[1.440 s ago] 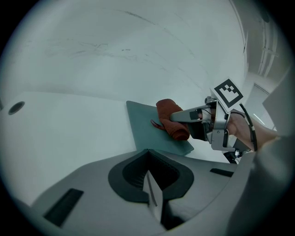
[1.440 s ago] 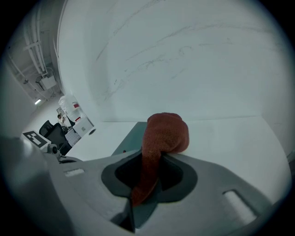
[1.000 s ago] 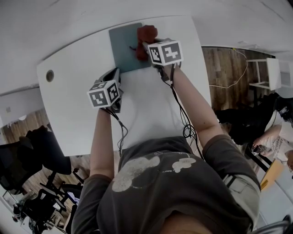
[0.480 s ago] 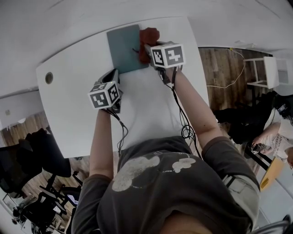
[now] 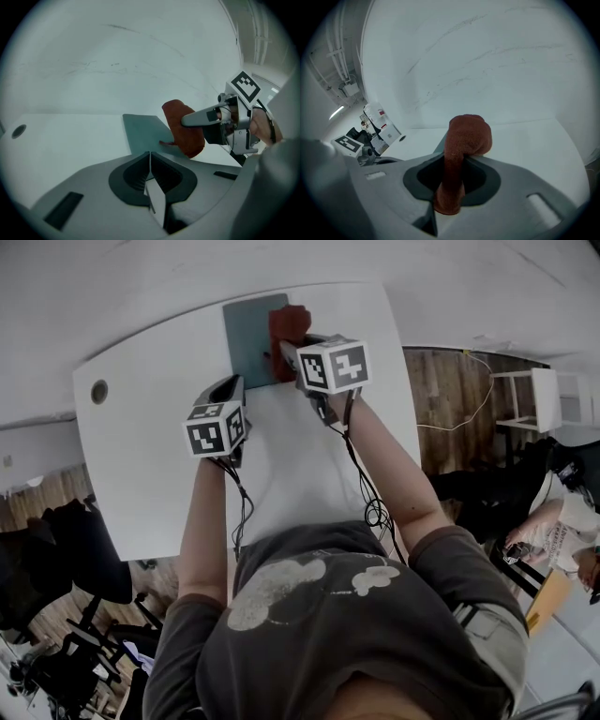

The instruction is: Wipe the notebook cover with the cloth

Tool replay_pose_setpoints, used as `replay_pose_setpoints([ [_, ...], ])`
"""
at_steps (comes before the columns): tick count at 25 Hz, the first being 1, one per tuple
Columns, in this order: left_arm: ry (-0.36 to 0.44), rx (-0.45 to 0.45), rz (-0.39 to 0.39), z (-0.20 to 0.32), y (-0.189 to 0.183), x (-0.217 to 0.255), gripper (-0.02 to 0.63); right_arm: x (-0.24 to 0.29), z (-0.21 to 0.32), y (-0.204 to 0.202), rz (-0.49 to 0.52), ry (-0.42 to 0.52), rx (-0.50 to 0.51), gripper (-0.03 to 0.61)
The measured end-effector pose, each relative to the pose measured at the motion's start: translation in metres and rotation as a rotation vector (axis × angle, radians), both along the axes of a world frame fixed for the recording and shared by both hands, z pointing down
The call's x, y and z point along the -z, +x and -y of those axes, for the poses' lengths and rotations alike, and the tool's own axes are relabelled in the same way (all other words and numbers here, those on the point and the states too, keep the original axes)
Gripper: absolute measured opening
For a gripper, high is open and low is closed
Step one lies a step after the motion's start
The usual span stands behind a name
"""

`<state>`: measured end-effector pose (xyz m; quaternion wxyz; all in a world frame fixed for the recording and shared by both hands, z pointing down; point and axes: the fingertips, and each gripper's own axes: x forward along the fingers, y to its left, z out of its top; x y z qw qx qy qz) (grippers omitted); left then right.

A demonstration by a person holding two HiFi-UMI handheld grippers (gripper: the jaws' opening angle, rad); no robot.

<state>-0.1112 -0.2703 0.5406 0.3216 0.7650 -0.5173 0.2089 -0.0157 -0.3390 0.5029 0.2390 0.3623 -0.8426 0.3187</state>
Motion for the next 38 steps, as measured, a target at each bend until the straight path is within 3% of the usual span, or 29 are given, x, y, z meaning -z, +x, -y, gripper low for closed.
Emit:
replay_pose_setpoints([
  [6,0.043,0.027,-0.015,0.000,-0.010,0.020,0.008,0.005,-0.024,-0.044,0.027,-0.012,0.097,0.079],
  [17,0.011,0.100,-0.056,-0.017,-0.041,0.018,0.008,-0.016,-0.062,-0.102,0.042,-0.082,0.195,0.078],
  [23,0.010,0.099,-0.069,-0.017,-0.044,0.019,0.008,-0.034,-0.063,-0.096,-0.056,-0.071,0.226,0.078],
  [38,-0.043,0.045,-0.098,-0.027,-0.020,0.012,0.009,-0.040,-0.052,-0.028,-0.086,-0.092,0.099,0.079],
])
